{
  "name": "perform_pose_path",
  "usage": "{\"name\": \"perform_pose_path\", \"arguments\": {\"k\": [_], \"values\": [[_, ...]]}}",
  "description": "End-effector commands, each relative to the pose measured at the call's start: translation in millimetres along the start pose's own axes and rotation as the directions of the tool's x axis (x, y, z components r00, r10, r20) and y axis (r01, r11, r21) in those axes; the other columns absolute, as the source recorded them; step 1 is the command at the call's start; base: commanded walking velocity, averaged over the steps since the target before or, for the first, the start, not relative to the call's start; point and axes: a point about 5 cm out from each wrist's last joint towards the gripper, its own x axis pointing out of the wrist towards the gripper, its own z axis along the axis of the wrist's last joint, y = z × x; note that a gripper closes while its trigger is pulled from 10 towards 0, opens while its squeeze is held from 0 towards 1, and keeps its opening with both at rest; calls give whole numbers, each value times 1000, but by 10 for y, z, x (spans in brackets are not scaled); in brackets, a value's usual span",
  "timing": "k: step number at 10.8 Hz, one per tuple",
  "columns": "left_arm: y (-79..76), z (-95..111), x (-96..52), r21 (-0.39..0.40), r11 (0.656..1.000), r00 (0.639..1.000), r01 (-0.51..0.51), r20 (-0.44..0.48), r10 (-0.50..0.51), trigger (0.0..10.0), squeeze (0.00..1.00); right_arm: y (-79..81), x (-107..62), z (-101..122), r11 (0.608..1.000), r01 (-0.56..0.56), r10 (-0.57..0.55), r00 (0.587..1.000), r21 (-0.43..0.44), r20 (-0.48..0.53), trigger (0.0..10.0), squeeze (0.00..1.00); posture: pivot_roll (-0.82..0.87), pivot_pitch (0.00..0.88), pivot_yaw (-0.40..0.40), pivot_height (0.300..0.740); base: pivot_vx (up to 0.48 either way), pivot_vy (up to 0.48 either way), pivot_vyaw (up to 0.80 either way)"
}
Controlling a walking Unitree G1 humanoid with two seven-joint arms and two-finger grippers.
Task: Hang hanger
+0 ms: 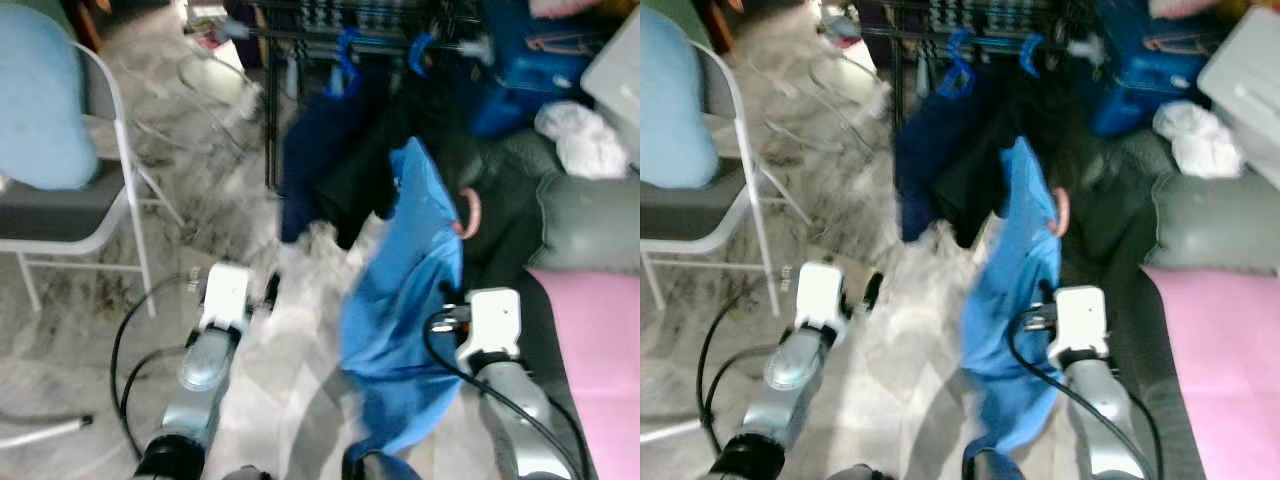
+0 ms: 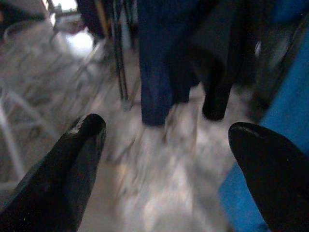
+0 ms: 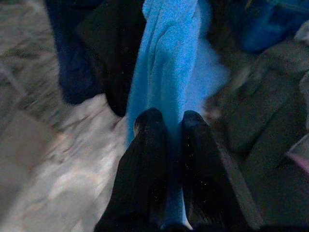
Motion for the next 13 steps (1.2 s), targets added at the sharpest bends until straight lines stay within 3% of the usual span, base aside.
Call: {"name": "perform_pose_path", "arguments": {"k": [1,3,11,13], "values": [[13,-21,-3,9,1000,1000,-15,-8,15,10000,0,28,4,55,1000,-21,21,999,2,25,10000,0,-184,171,32,740,0,0,0],[-13,-38,15,15,999,999,-32,-19,32,10000,0,40,-1,63,999,-43,43,999,0,30,10000,0,-192,170,27,740,-122,0,0],[-45,-78,26,35,999,999,-24,-31,25,10000,0,59,-53,14,999,-43,43,999,13,13,10000,0,-197,177,36,740,-296,0,670],[-46,-102,22,35,999,999,-21,-37,23,10000,0,64,-55,12,999,-46,46,999,14,11,10000,0,-195,172,36,740,-319,0,0]]}}
